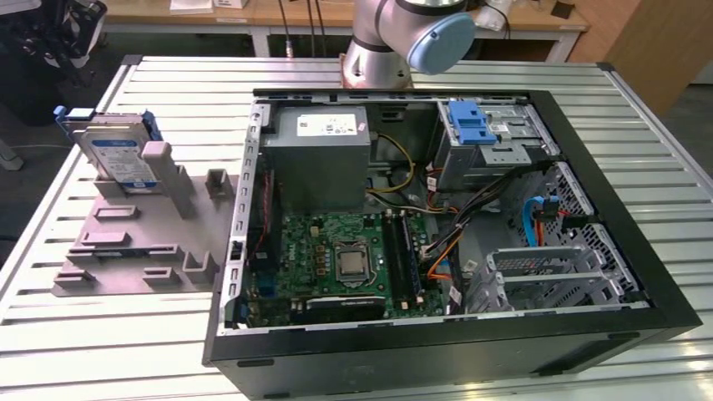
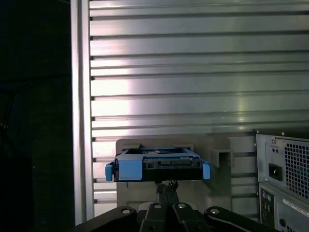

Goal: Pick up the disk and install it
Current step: 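Pick up the disk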

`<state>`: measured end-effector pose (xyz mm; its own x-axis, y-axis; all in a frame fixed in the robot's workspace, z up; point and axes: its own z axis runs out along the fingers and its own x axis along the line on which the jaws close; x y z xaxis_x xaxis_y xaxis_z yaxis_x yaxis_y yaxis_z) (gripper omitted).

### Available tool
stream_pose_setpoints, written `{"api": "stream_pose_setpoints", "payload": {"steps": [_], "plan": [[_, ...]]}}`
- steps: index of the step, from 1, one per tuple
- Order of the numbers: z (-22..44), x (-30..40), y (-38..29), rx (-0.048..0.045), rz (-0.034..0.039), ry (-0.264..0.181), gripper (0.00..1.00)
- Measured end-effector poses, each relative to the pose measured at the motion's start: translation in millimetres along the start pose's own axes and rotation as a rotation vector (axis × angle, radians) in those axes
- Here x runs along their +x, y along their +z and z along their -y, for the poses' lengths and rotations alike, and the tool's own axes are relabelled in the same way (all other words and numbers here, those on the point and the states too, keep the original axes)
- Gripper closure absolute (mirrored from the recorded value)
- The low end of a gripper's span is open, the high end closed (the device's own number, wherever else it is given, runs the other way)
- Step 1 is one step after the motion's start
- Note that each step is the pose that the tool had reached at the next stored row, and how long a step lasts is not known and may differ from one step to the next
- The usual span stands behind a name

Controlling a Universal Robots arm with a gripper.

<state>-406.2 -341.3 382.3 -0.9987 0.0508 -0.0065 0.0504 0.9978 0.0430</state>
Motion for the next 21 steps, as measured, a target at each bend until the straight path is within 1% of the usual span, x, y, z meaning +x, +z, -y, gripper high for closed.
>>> {"api": "stream_pose_setpoints", "payload": {"steps": [21], "plan": [[0.0, 0.0, 0.0, -0.0002, -0.0011, -0.027, 0.89]]}}
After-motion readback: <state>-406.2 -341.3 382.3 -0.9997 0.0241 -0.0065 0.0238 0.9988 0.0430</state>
